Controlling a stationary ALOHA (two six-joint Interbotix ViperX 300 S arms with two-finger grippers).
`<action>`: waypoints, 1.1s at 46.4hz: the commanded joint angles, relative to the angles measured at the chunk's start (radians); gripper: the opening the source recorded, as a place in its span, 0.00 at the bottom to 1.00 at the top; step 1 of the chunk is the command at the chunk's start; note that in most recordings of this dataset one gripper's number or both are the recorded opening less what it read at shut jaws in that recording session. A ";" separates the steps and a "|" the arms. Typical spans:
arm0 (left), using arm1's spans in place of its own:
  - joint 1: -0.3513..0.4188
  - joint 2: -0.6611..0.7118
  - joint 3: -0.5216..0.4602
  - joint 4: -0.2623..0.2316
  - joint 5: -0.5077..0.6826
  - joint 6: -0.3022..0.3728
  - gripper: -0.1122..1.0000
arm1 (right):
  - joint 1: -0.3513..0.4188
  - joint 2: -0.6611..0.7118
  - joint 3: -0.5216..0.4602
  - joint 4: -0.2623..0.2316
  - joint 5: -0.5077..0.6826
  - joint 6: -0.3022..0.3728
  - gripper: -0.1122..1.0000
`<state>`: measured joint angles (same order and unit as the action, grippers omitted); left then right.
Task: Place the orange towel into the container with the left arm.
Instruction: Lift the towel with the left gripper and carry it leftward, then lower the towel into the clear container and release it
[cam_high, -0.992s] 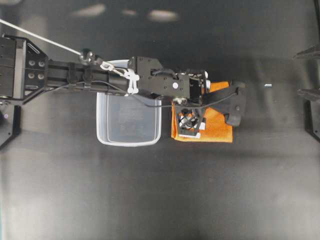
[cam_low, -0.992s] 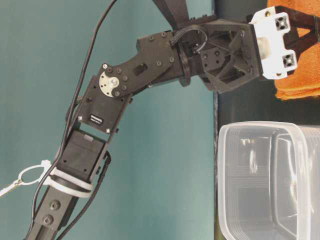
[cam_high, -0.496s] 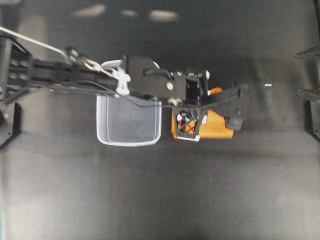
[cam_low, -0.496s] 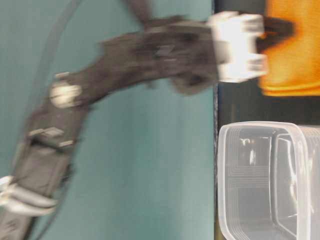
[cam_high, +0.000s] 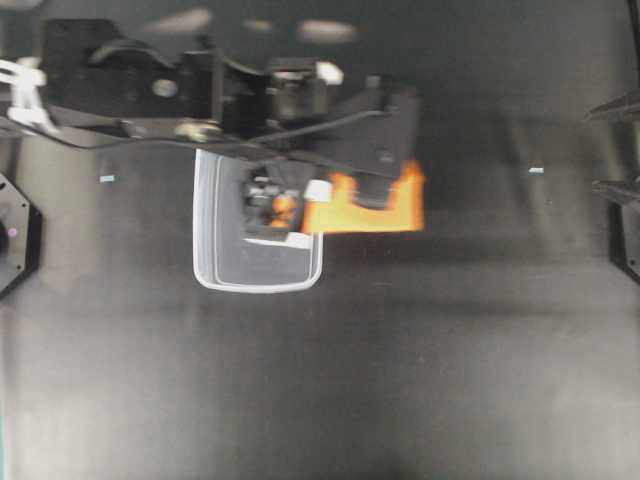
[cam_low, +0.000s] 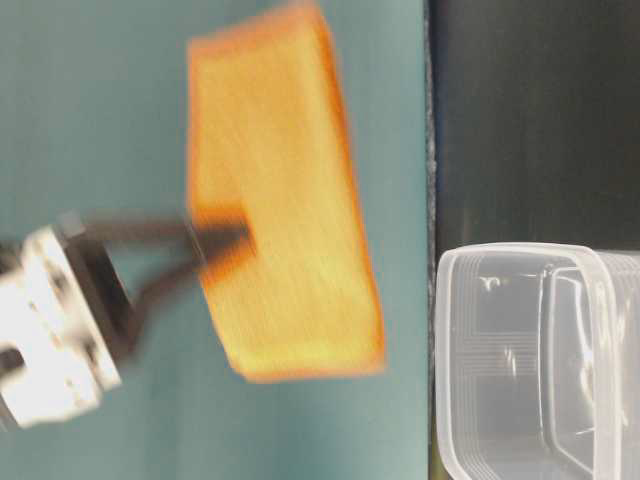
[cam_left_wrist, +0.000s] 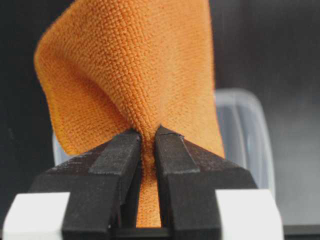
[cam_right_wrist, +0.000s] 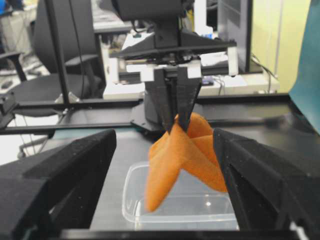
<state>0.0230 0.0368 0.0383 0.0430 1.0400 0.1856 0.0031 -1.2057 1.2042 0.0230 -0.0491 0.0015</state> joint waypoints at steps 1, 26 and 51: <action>-0.003 -0.077 0.097 0.003 -0.028 -0.002 0.15 | 0.002 0.009 -0.006 0.000 -0.005 0.005 0.78; -0.002 -0.156 0.348 0.003 -0.163 0.017 0.15 | -0.003 0.014 -0.003 0.000 -0.014 0.009 0.78; 0.011 -0.132 0.367 0.003 -0.170 0.009 0.80 | -0.006 0.014 -0.003 0.000 -0.015 0.012 0.78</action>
<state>0.0337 -0.0890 0.4126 0.0430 0.8744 0.1979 -0.0015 -1.2011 1.2103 0.0230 -0.0522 0.0107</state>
